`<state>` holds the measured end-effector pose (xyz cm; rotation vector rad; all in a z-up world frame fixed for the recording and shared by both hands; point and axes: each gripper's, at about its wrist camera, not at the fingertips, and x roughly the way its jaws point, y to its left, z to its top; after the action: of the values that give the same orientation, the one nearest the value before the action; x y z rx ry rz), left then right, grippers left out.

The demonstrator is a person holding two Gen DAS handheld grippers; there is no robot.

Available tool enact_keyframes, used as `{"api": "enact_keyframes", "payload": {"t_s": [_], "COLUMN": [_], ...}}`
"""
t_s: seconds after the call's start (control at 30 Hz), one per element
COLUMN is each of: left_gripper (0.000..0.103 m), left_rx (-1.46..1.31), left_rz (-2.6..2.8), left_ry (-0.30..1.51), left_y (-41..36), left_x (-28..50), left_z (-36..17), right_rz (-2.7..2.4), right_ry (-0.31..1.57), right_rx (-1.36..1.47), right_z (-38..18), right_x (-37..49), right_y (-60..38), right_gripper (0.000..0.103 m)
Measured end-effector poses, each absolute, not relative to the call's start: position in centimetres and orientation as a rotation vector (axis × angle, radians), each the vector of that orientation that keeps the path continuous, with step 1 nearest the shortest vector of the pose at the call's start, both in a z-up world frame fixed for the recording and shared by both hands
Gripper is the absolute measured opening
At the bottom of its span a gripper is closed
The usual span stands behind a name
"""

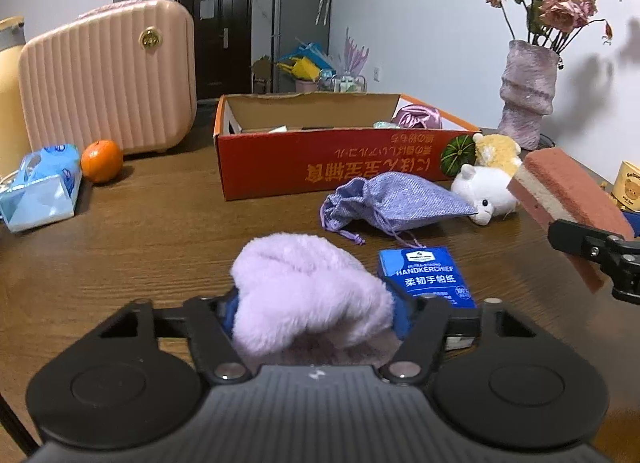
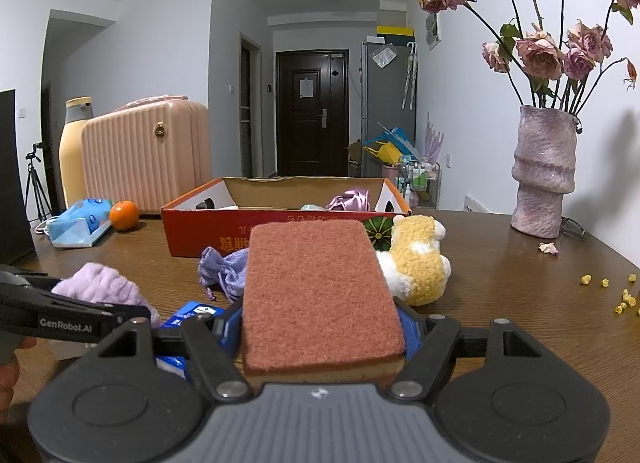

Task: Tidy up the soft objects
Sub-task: 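Grasp the lavender fuzzy headband with the left gripper while the right holds the sponge, then lift and carry the headband and sponge with both grippers toward the cardboard box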

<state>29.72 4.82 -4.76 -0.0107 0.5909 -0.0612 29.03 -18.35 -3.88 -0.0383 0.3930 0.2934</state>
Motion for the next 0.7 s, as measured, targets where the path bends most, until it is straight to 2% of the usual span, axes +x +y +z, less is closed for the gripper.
{"api": "enact_keyframes", "payload": {"t_s": [0.17, 0.27, 0.7], "left_gripper": [0.04, 0.033, 0.03], "left_rx": [-0.007, -0.01, 0.001], "left_rz": [-0.078, -0.085, -0.089], "left_ry": [0.566, 0.553, 0.438], "left_y": [4.7, 4.7, 4.2], "left_x": [29.3, 29.1, 27.3], "left_z": [-4.5, -4.3, -2.2], "right_rz": [0.295, 0.295, 0.298], "right_ry": [0.394, 0.393, 0.362], "right_rx": [-0.038, -0.038, -0.031], "right_z": [-3.9, -3.9, -3.8], "right_x": [29.1, 29.1, 28.9], "right_y": [-18.3, -18.4, -18.3], "right_gripper": [0.071, 0.071, 0.071]}}
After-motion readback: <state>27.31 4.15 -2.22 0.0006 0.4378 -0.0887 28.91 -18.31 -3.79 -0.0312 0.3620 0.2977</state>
